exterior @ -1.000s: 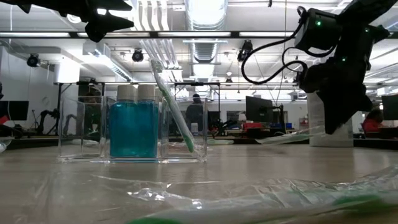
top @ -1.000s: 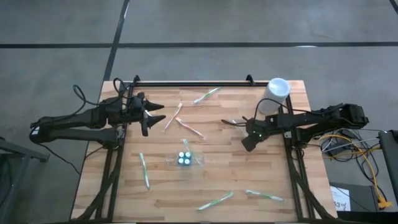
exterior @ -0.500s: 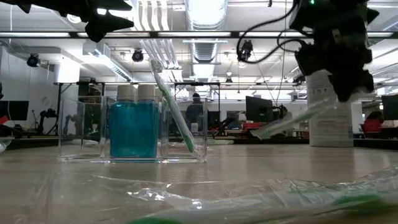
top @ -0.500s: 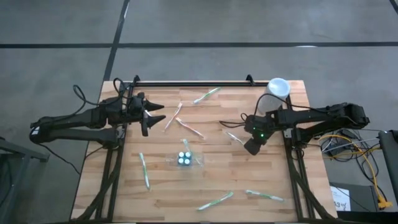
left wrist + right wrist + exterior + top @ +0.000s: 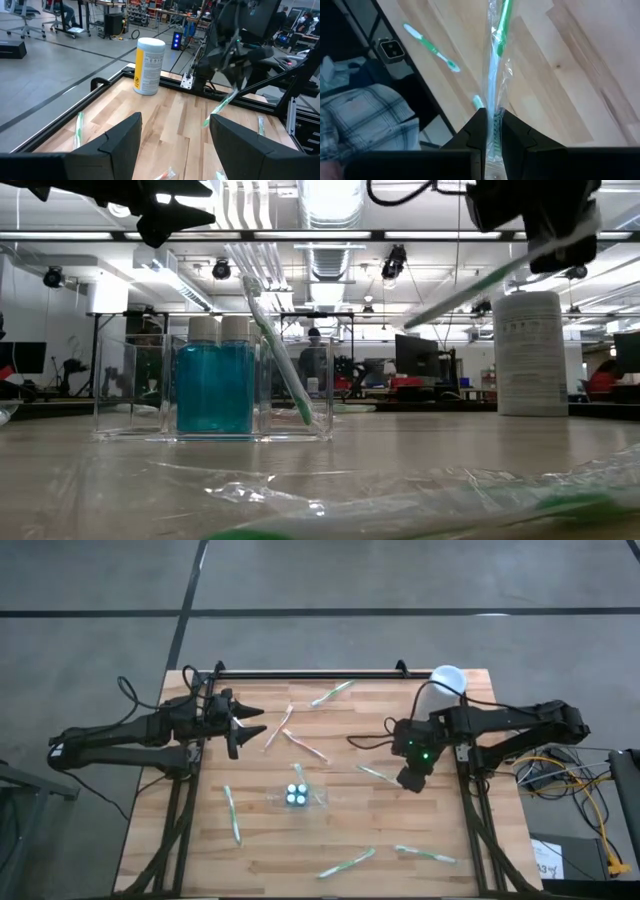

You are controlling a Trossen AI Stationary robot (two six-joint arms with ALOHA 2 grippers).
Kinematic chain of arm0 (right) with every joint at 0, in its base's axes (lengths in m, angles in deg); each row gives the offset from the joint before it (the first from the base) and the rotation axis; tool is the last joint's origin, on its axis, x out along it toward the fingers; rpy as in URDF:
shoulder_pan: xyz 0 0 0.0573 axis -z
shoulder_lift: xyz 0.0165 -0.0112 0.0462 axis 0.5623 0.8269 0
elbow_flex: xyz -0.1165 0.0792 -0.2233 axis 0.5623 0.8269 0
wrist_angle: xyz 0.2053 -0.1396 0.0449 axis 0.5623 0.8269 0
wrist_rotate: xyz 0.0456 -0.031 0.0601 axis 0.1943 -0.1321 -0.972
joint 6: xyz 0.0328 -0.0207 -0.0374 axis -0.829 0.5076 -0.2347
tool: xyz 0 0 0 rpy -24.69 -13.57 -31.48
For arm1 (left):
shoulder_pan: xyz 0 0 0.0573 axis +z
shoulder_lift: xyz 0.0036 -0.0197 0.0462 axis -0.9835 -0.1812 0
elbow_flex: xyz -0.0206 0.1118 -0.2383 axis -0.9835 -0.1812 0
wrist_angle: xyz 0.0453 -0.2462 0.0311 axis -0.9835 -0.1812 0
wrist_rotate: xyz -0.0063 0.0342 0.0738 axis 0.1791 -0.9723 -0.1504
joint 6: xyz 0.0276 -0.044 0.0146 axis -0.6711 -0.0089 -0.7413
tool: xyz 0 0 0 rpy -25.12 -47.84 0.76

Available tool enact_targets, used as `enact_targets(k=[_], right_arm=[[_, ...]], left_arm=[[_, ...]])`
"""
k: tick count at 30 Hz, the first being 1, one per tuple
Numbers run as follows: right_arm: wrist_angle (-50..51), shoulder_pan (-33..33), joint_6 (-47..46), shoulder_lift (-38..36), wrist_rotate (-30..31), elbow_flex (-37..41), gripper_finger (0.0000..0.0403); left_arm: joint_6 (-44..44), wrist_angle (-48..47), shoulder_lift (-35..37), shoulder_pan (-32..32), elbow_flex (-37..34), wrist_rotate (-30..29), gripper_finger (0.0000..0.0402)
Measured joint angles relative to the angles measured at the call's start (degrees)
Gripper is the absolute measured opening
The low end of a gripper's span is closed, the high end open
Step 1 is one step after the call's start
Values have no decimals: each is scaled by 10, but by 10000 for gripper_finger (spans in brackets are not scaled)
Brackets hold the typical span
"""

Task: Pick & Place toothbrushing station
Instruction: Put the green toothbrush into the transparent organizer

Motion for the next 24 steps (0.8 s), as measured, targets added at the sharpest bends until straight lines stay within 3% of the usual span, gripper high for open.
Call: enact_targets(k=[24], right_arm=[[308,-16,165,345,-24,-437,31]], left_arm=[[0,0,0,0,0,-2,239]])
